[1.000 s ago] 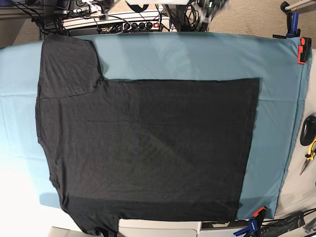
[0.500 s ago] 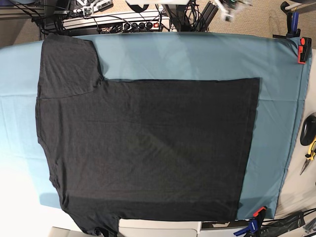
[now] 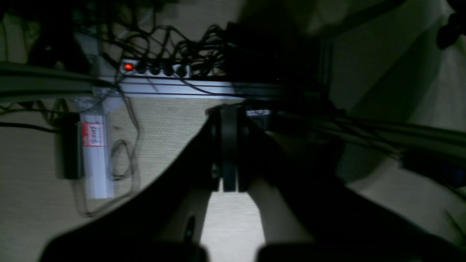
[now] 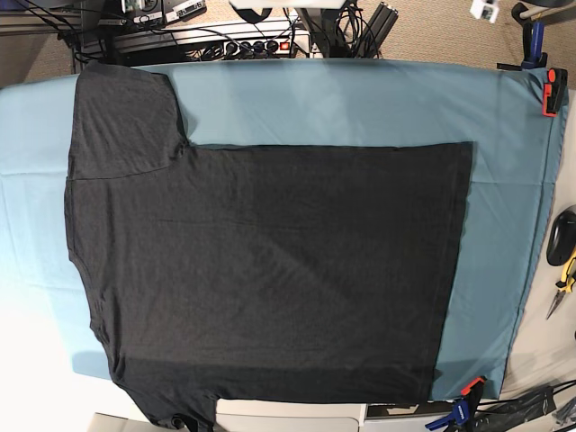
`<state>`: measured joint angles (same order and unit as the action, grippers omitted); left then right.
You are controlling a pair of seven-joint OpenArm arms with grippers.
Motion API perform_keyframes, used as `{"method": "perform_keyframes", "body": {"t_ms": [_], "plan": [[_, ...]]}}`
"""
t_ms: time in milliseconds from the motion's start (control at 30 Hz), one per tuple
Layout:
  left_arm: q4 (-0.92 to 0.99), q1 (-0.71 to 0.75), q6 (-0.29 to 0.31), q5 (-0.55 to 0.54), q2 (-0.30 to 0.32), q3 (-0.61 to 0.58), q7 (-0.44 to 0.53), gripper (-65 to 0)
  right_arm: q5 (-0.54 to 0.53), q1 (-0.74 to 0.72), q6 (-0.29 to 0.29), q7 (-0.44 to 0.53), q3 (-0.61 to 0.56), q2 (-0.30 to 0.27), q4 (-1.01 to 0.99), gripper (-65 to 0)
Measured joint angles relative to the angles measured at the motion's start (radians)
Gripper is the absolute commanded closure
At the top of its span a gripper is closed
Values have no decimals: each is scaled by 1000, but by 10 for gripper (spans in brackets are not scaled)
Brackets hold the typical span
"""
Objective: Fold the T-shirt properly
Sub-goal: 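Move both grippers down toward the shoulder corners of the black T-shirt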
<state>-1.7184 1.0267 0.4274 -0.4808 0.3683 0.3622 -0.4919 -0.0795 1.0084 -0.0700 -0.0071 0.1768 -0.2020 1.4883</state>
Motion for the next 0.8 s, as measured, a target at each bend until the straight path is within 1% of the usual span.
{"method": "perform_keyframes", "body": {"t_ms": [67,100,167,233,267,333,367,467,500,567,633,667,733,800], "plan": [[-79,34,118,-101,1,56,-33,-16,-33,43,2,-27,0,-15,80,0],[-112,53,166,-153,1,83,-59,-16,-46,64,3,-46,3,-22,124,0],[-165,92,217,-244,0,129,-127,-16,-70,103,3,-75,5,-28,205,0],[-207,116,250,-329,0,169,-192,-16,-100,147,3,-99,5,-25,274,0],[-227,117,256,-373,0,188,-220,-16,-105,165,-1,-102,3,-24,304,0],[-261,110,257,-431,2,222,-242,-16,-113,189,0,-124,7,-22,372,0],[-278,109,257,-446,3,237,-253,-16,-110,191,-3,-136,16,-22,410,0],[-320,108,258,-447,3,263,-264,-16,-177,191,-9,-195,58,-25,528,0],[-335,103,257,-447,3,269,-264,-16,-196,191,-36,-219,77,-25,561,0],[-363,90,231,-446,3,270,-264,-16,-245,194,-105,-246,127,-21,622,0],[-382,66,208,-446,2,270,-264,-16,-323,194,-177,-240,188,-10,687,0],[-389,53,195,-446,3,270,-264,-16,-360,191,-222,-241,223,-5,714,0],[-396,18,194,-443,5,270,-264,-16,-441,183,-319,-245,297,13,765,0],[-397,-18,190,-444,9,270,-264,-16,-535,158,-428,-278,370,26,790,0]]}}
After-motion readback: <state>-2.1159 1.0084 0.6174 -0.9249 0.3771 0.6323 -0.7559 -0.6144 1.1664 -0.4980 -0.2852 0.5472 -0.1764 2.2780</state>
